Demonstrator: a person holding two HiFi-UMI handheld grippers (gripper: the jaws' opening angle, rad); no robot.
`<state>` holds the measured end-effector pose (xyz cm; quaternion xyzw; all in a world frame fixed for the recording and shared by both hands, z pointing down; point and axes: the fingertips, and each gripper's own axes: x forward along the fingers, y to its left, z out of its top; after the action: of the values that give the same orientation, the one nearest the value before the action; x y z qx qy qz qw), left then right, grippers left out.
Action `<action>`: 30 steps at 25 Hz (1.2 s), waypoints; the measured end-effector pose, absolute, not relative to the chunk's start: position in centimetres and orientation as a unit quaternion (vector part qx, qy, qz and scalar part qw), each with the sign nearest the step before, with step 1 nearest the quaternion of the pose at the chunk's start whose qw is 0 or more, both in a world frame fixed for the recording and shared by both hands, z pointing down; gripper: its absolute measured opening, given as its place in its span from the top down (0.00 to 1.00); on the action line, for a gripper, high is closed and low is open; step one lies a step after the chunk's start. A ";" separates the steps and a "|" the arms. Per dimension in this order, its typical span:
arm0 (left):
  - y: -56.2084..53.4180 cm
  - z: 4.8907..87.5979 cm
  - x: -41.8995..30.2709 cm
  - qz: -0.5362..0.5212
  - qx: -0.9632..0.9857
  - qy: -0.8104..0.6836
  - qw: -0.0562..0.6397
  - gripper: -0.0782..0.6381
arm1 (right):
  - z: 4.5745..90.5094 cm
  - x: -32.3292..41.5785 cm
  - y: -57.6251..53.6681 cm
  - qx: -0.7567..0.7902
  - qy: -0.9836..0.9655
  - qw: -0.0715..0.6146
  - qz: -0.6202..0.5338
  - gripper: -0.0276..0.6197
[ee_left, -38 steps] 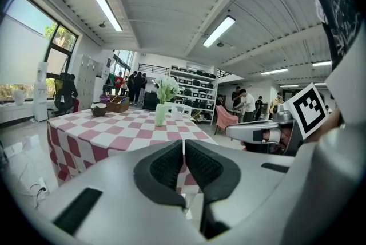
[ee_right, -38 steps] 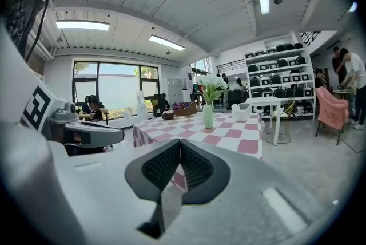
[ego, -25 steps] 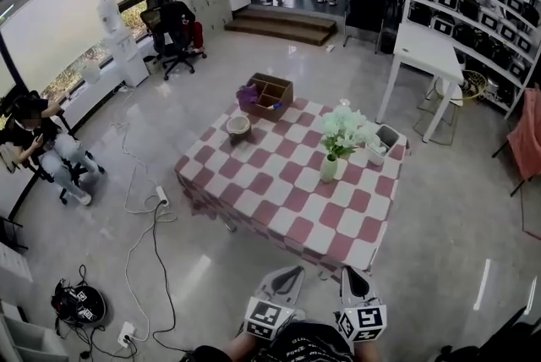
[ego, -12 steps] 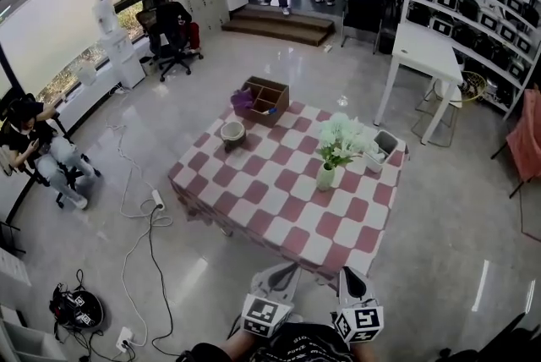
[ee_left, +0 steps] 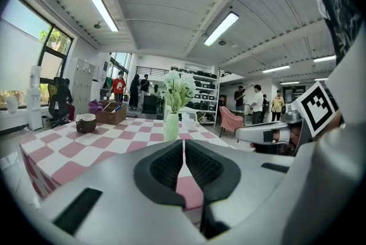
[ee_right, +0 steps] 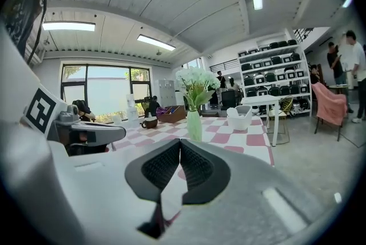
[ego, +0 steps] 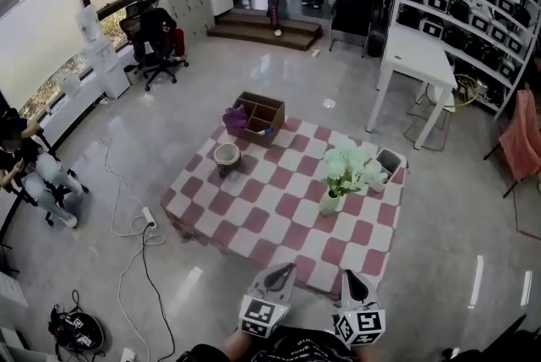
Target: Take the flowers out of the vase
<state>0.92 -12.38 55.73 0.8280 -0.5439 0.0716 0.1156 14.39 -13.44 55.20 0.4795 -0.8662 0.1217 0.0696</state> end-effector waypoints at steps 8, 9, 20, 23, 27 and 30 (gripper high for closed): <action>-17.5 54.5 -2.2 0.066 0.856 -0.501 0.108 0.86 | 55.5 11.3 -16.9 0.522 -0.839 0.072 0.132 0.95; -18.0 54.5 -2.5 0.067 0.860 -0.494 0.107 0.86 | 55.4 11.0 -17.2 0.529 -0.836 0.069 0.133 0.95; -22.0 53.6 -5.5 0.063 0.902 -0.418 0.091 0.86 | 55.1 7.5 -18.7 0.598 -0.789 0.055 0.132 0.95; -22.7 53.7 -6.5 0.062 0.903 -0.415 0.091 0.86 | 55.0 6.8 -19.1 0.608 -0.781 0.055 0.129 0.95; -23.2 54.0 -7.3 0.062 0.903 -0.414 0.100 0.86 | 54.9 6.4 -19.4 0.617 -0.774 0.053 0.131 0.95; -23.4 54.0 -7.8 0.062 0.902 -0.414 0.103 0.86 | 55.0 6.3 -19.6 0.619 -0.771 0.050 0.138 0.94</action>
<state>-7.77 -23.43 54.02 0.9024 -0.4138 0.0616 0.1032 6.30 -19.64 54.98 0.6195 -0.7712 0.1378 0.0497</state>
